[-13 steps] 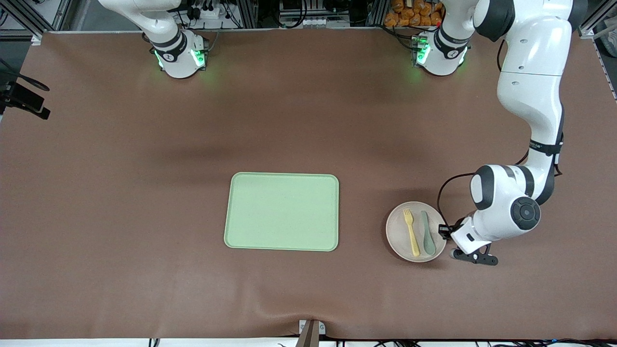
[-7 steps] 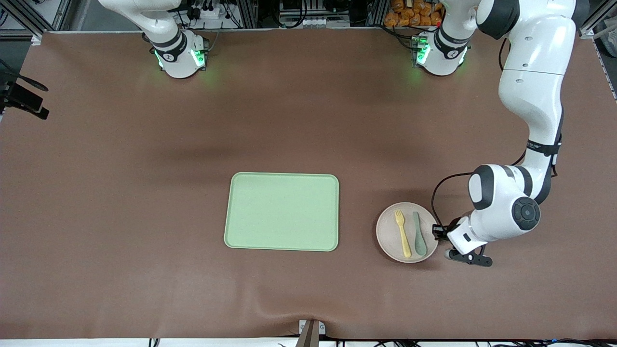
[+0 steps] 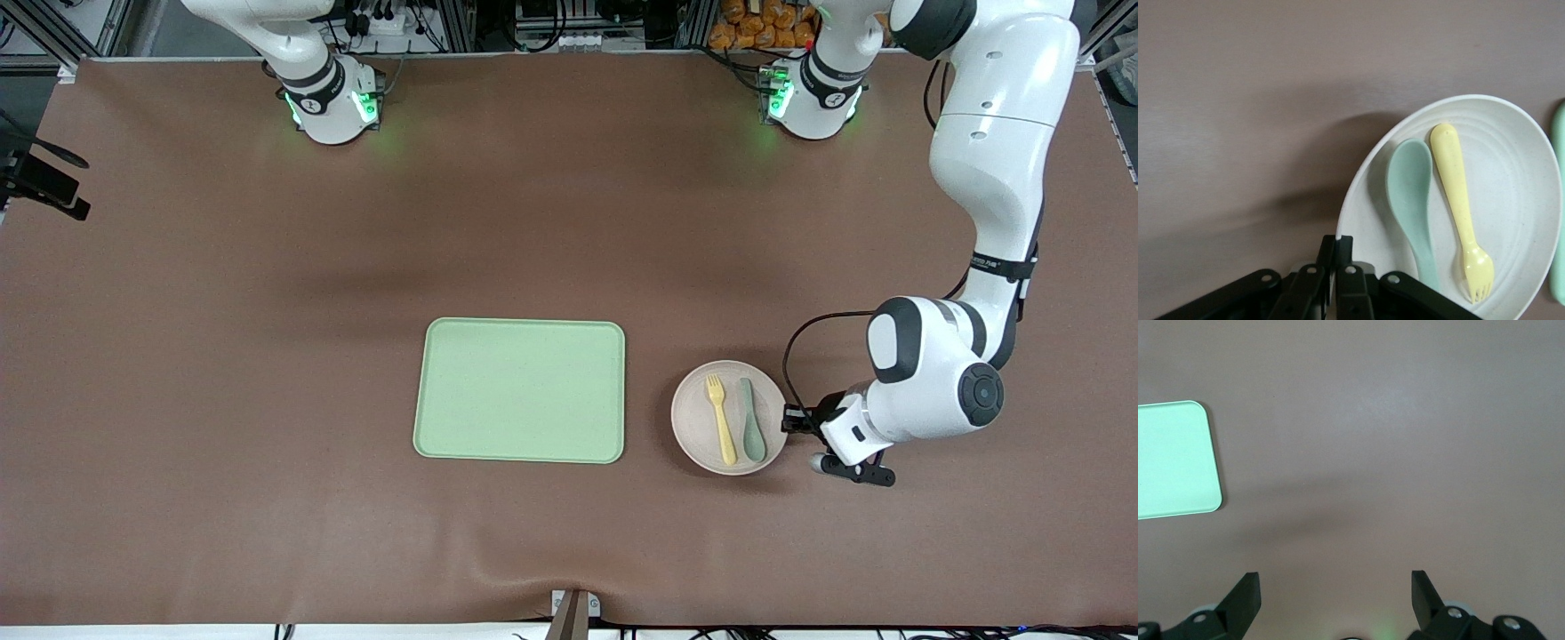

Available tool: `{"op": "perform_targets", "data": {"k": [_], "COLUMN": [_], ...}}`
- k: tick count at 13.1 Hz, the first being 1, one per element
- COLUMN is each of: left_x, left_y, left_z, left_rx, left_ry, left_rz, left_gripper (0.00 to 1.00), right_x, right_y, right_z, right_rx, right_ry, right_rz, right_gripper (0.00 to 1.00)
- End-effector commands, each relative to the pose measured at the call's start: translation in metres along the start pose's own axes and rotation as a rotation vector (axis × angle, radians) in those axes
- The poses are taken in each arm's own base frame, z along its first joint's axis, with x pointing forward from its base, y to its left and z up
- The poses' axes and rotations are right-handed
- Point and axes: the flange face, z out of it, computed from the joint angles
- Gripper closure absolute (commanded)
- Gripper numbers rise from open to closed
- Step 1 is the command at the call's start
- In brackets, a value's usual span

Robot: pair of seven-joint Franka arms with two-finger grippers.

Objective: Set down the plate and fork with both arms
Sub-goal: 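Slide the plate with the left gripper onto the green tray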

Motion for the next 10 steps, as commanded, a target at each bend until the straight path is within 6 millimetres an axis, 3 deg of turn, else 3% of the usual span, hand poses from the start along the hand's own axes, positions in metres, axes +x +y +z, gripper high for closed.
{"op": "perform_targets", "data": {"k": [1, 3, 6, 8, 10], "left_x": [0.005, 0.006, 0.011, 0.011, 0.010], "left_y": [0.022, 0.037, 0.079, 0.124, 0.154], "left_z": [-0.021, -0.018, -0.014, 0.001, 0.007], "left_rx": [-0.066, -0.076, -0.076, -0.071, -0.048], "left_ry": [0.010, 0.006, 0.008, -0.004, -0.002], "left_rz": [0.013, -0.024, -0.057, -0.100, -0.143], "left_gripper": [1.00, 1.00, 1.00, 1.00, 1.00], "right_x": [-0.002, -0.002, -0.001, -0.001, -0.002], "right_y": [0.003, 0.003, 0.005, 0.004, 0.005], "right_z": [-0.001, -0.001, 0.000, 0.000, -0.001], "right_rx": [0.003, 0.003, 0.003, 0.005, 0.005], "right_ry": [0.000, 0.000, -0.002, -0.002, 0.000], "right_rz": [0.002, 0.002, 0.005, 0.005, 0.007], "right_gripper": [0.00, 0.00, 0.00, 0.00, 0.00]}}
